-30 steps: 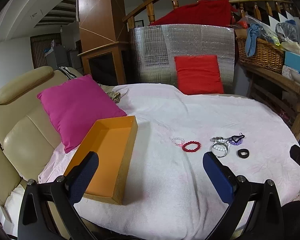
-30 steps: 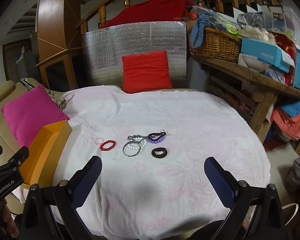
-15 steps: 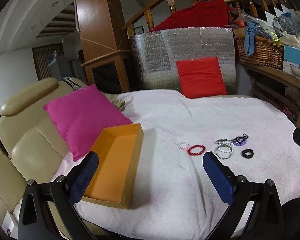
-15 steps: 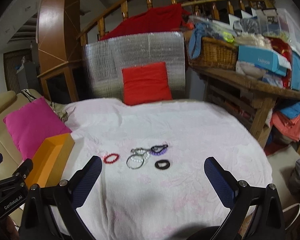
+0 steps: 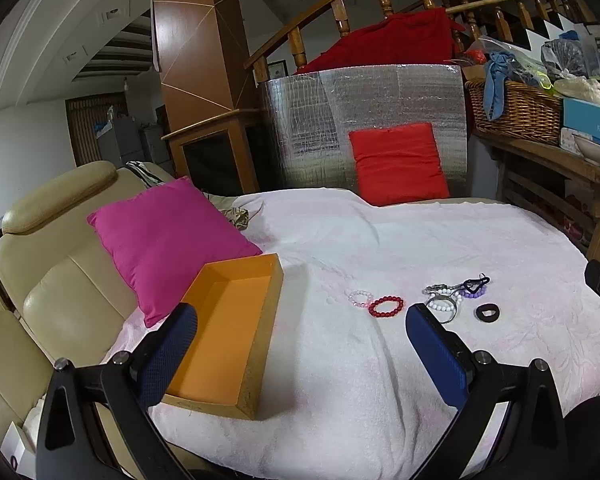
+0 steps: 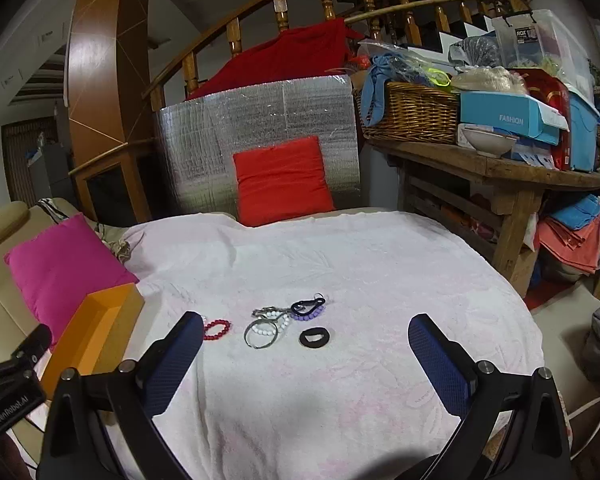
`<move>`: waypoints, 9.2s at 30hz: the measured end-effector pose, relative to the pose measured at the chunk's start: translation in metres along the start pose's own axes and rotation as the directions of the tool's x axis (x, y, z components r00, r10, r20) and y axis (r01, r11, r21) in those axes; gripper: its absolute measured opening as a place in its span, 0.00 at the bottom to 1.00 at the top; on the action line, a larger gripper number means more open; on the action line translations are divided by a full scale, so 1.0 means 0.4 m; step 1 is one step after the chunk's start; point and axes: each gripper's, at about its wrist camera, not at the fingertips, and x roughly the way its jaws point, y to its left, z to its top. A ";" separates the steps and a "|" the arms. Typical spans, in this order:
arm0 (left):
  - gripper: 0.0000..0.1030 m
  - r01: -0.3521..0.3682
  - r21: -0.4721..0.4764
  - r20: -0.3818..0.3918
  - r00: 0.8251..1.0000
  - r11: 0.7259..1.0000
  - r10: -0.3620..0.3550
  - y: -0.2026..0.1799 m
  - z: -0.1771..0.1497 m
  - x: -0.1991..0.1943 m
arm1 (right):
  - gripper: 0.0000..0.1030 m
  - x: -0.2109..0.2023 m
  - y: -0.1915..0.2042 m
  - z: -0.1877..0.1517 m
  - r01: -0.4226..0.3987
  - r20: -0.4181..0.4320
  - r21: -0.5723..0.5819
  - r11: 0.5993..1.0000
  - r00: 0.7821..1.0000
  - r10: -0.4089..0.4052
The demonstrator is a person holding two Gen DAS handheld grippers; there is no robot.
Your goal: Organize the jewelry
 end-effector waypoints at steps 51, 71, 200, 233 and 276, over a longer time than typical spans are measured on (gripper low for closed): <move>1.00 0.270 0.047 -0.199 0.946 0.962 -0.256 -0.183 -0.070 0.575 | 0.78 0.756 -0.172 -0.040 -0.219 -0.374 0.481 0.849 0.825 0.424; 1.00 0.390 0.043 -0.335 0.873 0.920 -0.354 -0.291 -0.095 0.647 | 0.52 0.890 -0.130 -0.079 -0.155 -0.427 0.639 0.754 0.743 0.515; 0.73 -0.246 -0.195 -0.033 0.969 0.950 0.244 0.277 -0.100 0.478 | 0.67 0.656 0.324 -0.059 -0.395 -0.316 0.391 0.832 0.791 0.524; 0.83 0.120 0.013 -0.197 0.974 0.993 -0.115 -0.124 -0.072 0.641 | 0.67 0.692 -0.216 -0.056 -0.128 -0.341 0.519 0.845 0.876 0.342; 0.83 0.181 0.093 -0.262 0.953 0.979 -0.151 -0.226 -0.064 0.748 | 0.20 0.951 -0.081 -0.101 -0.081 -0.469 0.519 0.851 0.805 0.363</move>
